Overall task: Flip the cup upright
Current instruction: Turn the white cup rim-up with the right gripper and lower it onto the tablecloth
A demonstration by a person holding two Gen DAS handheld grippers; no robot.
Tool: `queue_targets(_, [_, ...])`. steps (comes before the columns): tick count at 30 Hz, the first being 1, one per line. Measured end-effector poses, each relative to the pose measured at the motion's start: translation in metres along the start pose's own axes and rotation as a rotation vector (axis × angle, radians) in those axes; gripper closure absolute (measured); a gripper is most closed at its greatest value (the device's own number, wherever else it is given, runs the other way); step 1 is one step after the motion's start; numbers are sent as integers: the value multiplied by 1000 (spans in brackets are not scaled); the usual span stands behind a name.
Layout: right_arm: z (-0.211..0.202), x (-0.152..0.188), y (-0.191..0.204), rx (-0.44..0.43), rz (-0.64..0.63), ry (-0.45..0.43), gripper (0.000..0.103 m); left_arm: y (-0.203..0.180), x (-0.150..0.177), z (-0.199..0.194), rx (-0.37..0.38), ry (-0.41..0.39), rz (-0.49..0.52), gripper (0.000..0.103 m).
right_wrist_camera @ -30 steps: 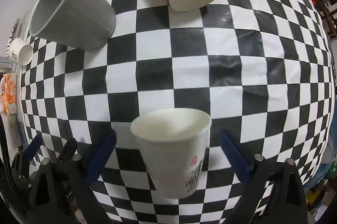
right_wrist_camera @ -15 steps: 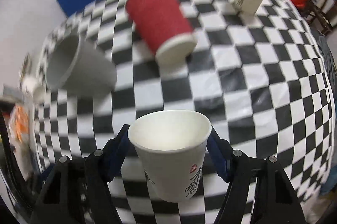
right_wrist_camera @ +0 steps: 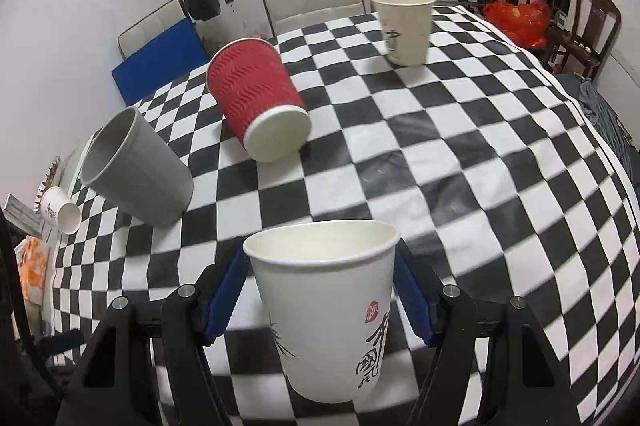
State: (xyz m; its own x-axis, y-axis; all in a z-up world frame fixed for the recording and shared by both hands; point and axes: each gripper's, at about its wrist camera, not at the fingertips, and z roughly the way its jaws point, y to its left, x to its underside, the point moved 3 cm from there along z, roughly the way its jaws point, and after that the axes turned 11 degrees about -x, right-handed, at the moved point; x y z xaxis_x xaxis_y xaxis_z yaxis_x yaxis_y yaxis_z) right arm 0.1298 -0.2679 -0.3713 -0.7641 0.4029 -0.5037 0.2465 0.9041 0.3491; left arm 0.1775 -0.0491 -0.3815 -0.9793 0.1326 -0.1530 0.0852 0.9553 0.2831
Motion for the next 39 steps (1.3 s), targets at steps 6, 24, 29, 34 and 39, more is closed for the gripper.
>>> queue_targets(6, [-5,5,-13,-25,75,3,31,-12,5,-5,2,-6,29,9])
queue_targets(24, [69,-18,3,67,-98,816,28,-21,-23,-18,38,-12,24,9])
queue_targets(29, [61,-36,9,55,-117,690,35,-17,-24,-15,35,-10,21,9])
queue_targets(34, [22,-56,18,33,-124,289,35,-9,-21,-7,29,-3,8,9])
queue_targets(39, [8,-31,24,54,-170,84,35,-8,-19,-2,28,-1,11,9])
